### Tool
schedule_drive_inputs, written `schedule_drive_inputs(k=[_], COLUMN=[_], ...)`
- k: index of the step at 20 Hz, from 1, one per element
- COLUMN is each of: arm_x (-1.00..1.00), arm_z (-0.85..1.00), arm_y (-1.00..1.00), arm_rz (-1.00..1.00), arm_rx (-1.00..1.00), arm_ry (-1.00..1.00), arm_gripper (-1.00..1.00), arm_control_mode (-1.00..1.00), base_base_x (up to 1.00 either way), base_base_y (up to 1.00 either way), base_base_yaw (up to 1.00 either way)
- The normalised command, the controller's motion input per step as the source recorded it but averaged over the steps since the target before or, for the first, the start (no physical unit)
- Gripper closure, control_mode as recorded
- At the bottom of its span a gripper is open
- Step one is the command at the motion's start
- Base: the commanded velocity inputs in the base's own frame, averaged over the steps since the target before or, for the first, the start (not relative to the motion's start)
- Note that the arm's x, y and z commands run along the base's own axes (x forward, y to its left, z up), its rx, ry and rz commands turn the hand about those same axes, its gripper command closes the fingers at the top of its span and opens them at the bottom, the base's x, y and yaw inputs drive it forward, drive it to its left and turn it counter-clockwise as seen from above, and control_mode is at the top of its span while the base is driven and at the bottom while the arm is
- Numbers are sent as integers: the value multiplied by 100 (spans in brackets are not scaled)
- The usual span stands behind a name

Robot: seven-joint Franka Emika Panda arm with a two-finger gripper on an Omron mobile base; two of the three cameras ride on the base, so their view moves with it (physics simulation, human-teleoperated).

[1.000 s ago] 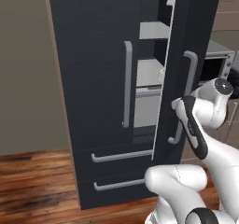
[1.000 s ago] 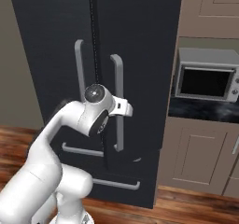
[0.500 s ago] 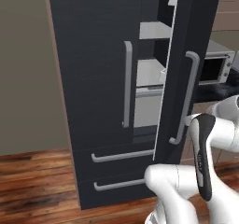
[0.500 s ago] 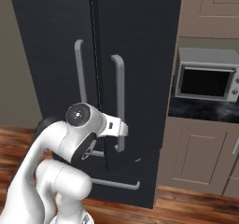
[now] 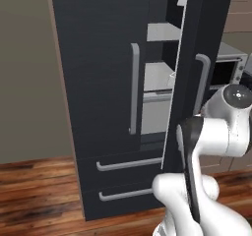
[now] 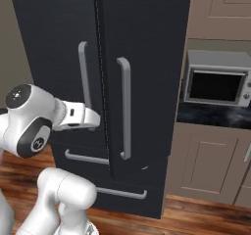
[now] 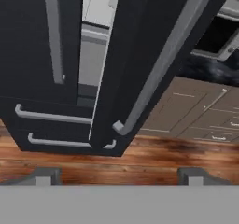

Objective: There is a bowl on the dining counter. Grab a lemon wedge from the fridge and place it in the bowl. Then get the liquor bottle and glass cup from the cabinet and place them next to the bowl.

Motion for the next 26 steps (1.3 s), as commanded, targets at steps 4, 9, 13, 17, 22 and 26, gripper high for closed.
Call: schedule_drive_inputs(k=[4, 9, 13, 17, 22, 26], arm_x=[13, 57, 68, 86, 81, 62], arm_z=[65, 58, 42, 25, 3, 0], arm_y=[100, 82, 44, 8, -11, -38], arm_rz=[1, 3, 3, 2, 0, 0], arm_rx=[-27, -24, -21, -18, -13, -7], arm_ry=[1, 0, 0, 0, 0, 0], arm_gripper=[-100, -100, -100, -100, -100, -100], arm_control_mode=[-100, -100, -100, -100, -100, -100], base_base_x=[0, 0, 0, 0, 0, 0], base_base_y=[0, 0, 0, 0, 0, 0], base_base_yaw=[0, 0, 0, 0, 0, 0])
